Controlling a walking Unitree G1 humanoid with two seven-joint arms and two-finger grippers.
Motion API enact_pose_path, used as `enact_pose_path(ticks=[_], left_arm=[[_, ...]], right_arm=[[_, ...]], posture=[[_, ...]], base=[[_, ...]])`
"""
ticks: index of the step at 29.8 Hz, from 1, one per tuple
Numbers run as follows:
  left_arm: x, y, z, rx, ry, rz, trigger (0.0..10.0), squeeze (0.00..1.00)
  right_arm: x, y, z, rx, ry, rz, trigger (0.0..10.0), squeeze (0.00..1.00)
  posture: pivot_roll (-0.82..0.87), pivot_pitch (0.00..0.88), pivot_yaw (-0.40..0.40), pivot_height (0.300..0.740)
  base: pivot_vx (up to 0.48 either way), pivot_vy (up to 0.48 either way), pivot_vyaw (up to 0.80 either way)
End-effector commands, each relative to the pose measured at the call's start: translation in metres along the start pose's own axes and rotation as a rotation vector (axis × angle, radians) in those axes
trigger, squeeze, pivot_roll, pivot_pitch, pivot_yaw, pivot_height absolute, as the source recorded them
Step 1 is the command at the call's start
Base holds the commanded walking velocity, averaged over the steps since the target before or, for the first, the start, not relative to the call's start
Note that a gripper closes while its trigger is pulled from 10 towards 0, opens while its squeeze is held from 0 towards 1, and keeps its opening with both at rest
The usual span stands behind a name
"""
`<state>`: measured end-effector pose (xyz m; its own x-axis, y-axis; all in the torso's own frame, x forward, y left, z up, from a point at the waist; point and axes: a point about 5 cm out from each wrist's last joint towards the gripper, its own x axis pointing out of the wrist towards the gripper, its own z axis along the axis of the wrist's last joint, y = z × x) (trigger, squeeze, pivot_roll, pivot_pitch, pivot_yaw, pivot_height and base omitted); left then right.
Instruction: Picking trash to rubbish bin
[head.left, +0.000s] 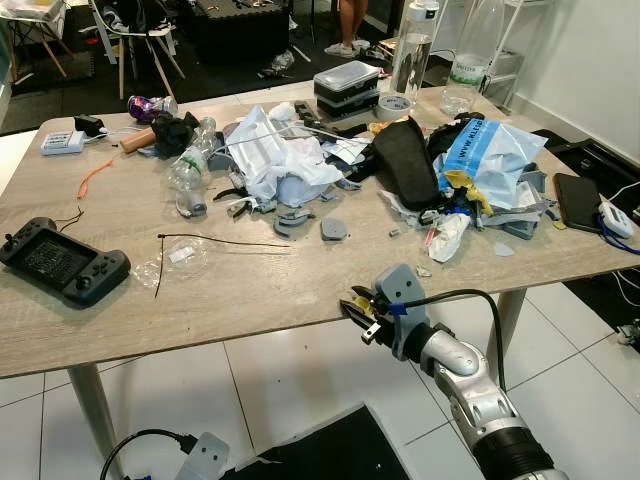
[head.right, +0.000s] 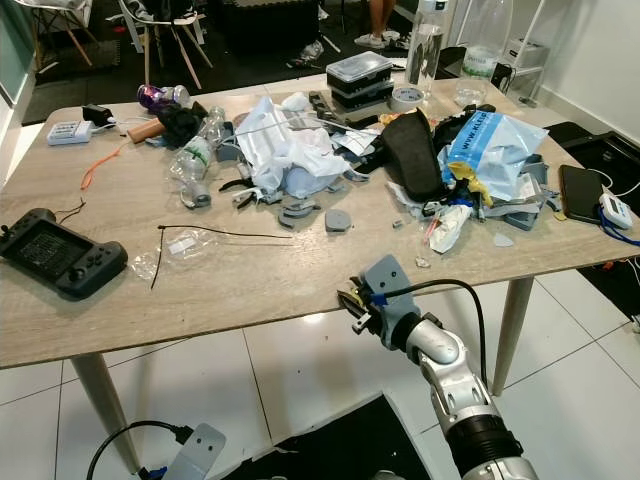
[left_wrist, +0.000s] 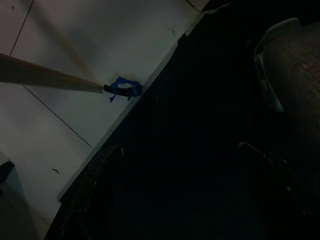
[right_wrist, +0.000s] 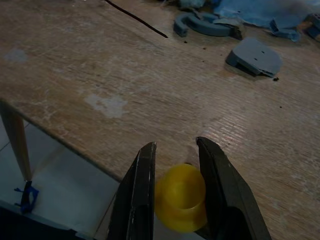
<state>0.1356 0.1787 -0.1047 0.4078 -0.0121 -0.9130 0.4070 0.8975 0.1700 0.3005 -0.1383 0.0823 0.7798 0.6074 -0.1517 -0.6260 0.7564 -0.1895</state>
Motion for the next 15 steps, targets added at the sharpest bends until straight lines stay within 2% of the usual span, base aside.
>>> enact_pose_path(ticks=[1,3,4,5,7,8,9,11,12,14,15], left_arm=[[-0.001,-0.013,-0.014,0.002,0.048,-0.056,10.0,0.00],[-0.001,-0.013,-0.014,-0.025,0.045,-0.052,10.0,0.00],[-0.001,-0.013,-0.014,-0.025,0.045,-0.052,10.0,0.00],[-0.002,-0.013,-0.015,-0.036,0.044,-0.050,10.0,0.00],[-0.002,-0.013,-0.015,-0.036,0.044,-0.050,10.0,0.00],[-0.002,-0.013,-0.015,-0.039,0.044,-0.046,10.0,0.00],[-0.002,-0.013,-0.015,-0.040,0.043,-0.043,10.0,0.00],[-0.002,-0.013,-0.015,-0.038,0.044,-0.037,10.0,0.00],[-0.002,-0.013,-0.015,-0.038,0.044,-0.037,10.0,0.00],[-0.002,-0.012,-0.015,-0.037,0.047,-0.029,10.0,0.00],[-0.002,-0.012,-0.015,-0.037,0.047,-0.029,10.0,0.00]], right_arm=[[-0.002,0.002,-0.010,0.061,0.034,-0.009,0.0,0.00],[0.002,0.004,0.014,0.247,-0.136,0.027,0.0,0.00],[0.002,0.004,0.014,0.247,-0.136,0.027,0.0,0.00],[0.002,0.008,0.031,0.362,-0.246,0.082,1.9,0.00],[0.002,0.008,0.031,0.362,-0.246,0.082,1.9,0.00],[-0.001,0.013,0.049,0.457,-0.356,0.179,10.0,0.00],[-0.008,0.021,0.066,0.517,-0.440,0.307,10.0,0.00],[-0.017,0.032,0.081,0.565,-0.512,0.469,10.0,0.00],[-0.017,0.032,0.081,0.565,-0.512,0.469,10.0,0.00],[-0.025,0.042,0.085,0.594,-0.532,0.589,10.0,0.00],[-0.025,0.042,0.085,0.594,-0.532,0.589,10.0,0.00]], posture=[[-0.01,0.100,0.013,0.740],[-0.01,0.100,0.013,0.740],[-0.01,0.100,0.013,0.740],[-0.01,0.100,0.013,0.740],[-0.01,0.100,0.013,0.740],[-0.01,0.100,0.013,0.740],[-0.01,0.100,0.013,0.740],[-0.01,0.100,0.013,0.740],[-0.01,0.100,0.013,0.740],[-0.01,0.100,0.013,0.740],[-0.01,0.100,0.013,0.740]], base=[[0.000,0.000,0.00],[0.000,0.000,0.00],[0.000,0.000,0.00],[0.000,0.000,0.00],[0.000,0.000,0.00],[0.000,0.000,0.00],[0.000,0.000,0.00],[0.000,0.000,0.00],[0.000,0.000,0.00],[0.000,0.000,0.00],[0.000,0.000,0.00]])
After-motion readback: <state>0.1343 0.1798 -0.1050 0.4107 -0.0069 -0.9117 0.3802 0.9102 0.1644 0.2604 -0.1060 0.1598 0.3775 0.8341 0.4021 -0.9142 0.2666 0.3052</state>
